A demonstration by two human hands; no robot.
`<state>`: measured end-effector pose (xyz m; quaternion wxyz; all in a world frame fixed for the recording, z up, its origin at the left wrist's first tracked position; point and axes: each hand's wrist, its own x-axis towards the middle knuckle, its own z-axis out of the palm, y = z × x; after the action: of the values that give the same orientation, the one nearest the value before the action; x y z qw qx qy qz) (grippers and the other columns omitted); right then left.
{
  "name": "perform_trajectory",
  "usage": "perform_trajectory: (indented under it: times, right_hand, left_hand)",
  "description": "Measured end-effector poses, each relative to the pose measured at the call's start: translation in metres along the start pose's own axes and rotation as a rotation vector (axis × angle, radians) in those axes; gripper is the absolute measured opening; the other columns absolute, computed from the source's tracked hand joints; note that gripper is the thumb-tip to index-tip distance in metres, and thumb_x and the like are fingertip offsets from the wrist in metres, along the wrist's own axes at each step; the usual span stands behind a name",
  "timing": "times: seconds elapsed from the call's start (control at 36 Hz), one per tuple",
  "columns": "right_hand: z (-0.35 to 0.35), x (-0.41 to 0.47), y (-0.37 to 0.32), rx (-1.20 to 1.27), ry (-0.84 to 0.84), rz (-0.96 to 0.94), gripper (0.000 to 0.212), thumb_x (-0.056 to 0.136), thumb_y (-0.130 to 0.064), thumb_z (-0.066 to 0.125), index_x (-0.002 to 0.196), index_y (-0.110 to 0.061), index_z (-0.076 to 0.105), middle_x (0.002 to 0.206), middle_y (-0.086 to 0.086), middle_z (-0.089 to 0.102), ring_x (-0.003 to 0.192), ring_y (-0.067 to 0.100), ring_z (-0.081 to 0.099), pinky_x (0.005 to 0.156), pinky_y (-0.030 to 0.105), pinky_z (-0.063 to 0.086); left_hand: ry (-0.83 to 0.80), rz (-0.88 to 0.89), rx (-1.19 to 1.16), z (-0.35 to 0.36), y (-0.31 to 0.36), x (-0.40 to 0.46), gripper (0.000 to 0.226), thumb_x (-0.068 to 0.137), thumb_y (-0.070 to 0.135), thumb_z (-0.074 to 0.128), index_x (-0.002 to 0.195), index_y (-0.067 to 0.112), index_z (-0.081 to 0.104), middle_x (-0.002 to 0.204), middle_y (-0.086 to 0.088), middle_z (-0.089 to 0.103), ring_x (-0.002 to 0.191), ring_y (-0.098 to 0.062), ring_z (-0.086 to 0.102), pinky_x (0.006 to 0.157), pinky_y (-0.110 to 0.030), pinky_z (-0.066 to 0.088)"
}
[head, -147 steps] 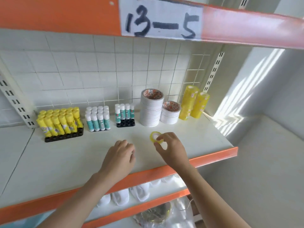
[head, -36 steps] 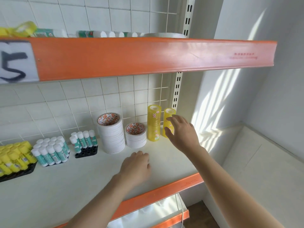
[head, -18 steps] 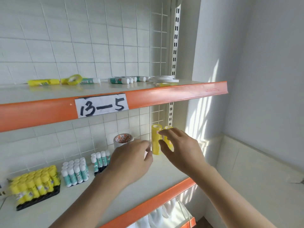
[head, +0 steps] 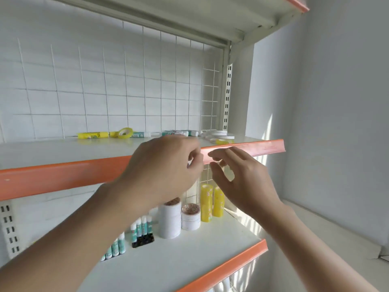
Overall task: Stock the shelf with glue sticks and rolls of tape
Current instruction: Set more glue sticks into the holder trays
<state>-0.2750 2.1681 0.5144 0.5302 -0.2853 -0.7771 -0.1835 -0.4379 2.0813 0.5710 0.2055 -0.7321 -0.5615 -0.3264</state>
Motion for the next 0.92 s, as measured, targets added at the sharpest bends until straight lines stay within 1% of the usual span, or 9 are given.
perform_trajectory:
  times: [0.11,0.28,0.42,0.56,0.64,0.69,0.75,0.81,0.92]
  right_hand:
    - [0.009,0.025,0.007,0.039,-0.009,-0.008,0.028,0.091,-0.032,0.043,0.104,-0.023,0.067,0.091,-0.009,0.065,0.077,0.01,0.062,0.058,0.028,0.049]
    - [0.035,0.062,0.043,0.007,-0.121,-0.018,0.027,0.092,-0.019,0.047,0.109,-0.024,0.066,0.097,-0.004,0.066,0.081,0.021,0.063,0.061,0.036,0.052]
    - [0.06,0.103,0.08,-0.025,-0.39,-0.004,0.031,0.096,-0.016,0.043,0.119,-0.025,0.063,0.112,-0.002,0.064,0.101,0.021,0.06,0.078,0.038,0.052]
    - [0.093,0.148,0.106,-0.099,-0.698,0.014,0.041,0.097,-0.013,0.036,0.13,-0.028,0.055,0.129,-0.003,0.059,0.118,0.02,0.053,0.092,0.031,0.045]
    - [0.11,0.166,0.11,-0.164,-0.864,-0.029,0.049,0.096,-0.007,0.036,0.139,-0.029,0.047,0.14,-0.004,0.05,0.128,0.019,0.045,0.098,0.03,0.04]
    - [0.119,0.174,0.111,-0.167,-0.96,-0.064,0.055,0.094,-0.004,0.034,0.141,-0.03,0.044,0.144,-0.001,0.046,0.13,0.022,0.043,0.103,0.033,0.039]
    - [0.127,0.179,0.112,-0.17,-1.052,-0.085,0.06,0.091,0.0,0.033,0.143,-0.029,0.041,0.142,0.002,0.046,0.127,0.024,0.045,0.1,0.034,0.041]
    - [0.134,0.182,0.113,-0.185,-1.127,-0.11,0.064,0.088,0.001,0.031,0.145,-0.027,0.037,0.142,0.005,0.047,0.123,0.026,0.047,0.1,0.036,0.042]
    - [0.145,0.181,0.118,-0.201,-1.187,-0.13,0.07,0.086,0.003,0.028,0.147,-0.03,0.034,0.148,0.002,0.039,0.131,0.027,0.042,0.107,0.043,0.038]
  left_hand:
    - [-0.016,-0.031,0.037,-0.01,-0.009,0.023,0.016,0.089,0.031,0.049,0.075,0.025,0.055,0.074,0.009,0.059,0.073,-0.015,0.054,0.068,-0.032,0.047]
    - [-0.138,-0.077,0.189,0.004,-0.026,0.068,0.019,0.093,0.034,0.044,0.087,0.027,0.06,0.09,0.01,0.062,0.084,-0.016,0.057,0.07,-0.031,0.046]
    - [-0.281,-0.157,0.318,0.027,-0.049,0.109,0.018,0.093,0.026,0.041,0.095,0.024,0.059,0.099,0.006,0.061,0.092,-0.02,0.054,0.073,-0.031,0.044]
    - [-0.491,-0.186,0.377,0.05,-0.071,0.147,0.039,0.098,0.032,0.04,0.134,0.021,0.045,0.134,0.001,0.051,0.118,-0.022,0.049,0.096,-0.039,0.044]
    - [-0.611,-0.193,0.407,0.064,-0.081,0.165,0.049,0.099,0.037,0.039,0.144,0.019,0.034,0.144,-0.001,0.043,0.126,-0.024,0.045,0.102,-0.041,0.04]
    - [-0.691,-0.202,0.406,0.072,-0.085,0.174,0.045,0.098,0.035,0.04,0.141,0.02,0.037,0.137,-0.001,0.047,0.119,-0.024,0.049,0.098,-0.04,0.042]
    - [-0.732,-0.225,0.387,0.083,-0.092,0.182,0.033,0.095,0.023,0.041,0.128,0.02,0.046,0.113,0.0,0.056,0.098,-0.022,0.054,0.083,-0.037,0.046]
    - [-0.755,-0.245,0.362,0.093,-0.101,0.185,0.025,0.091,0.015,0.04,0.114,0.018,0.048,0.094,0.001,0.055,0.08,-0.019,0.052,0.071,-0.035,0.041]
    - [-0.777,-0.277,0.307,0.103,-0.112,0.184,0.029,0.091,0.012,0.041,0.115,0.026,0.046,0.095,0.004,0.055,0.078,-0.014,0.051,0.069,-0.031,0.041]
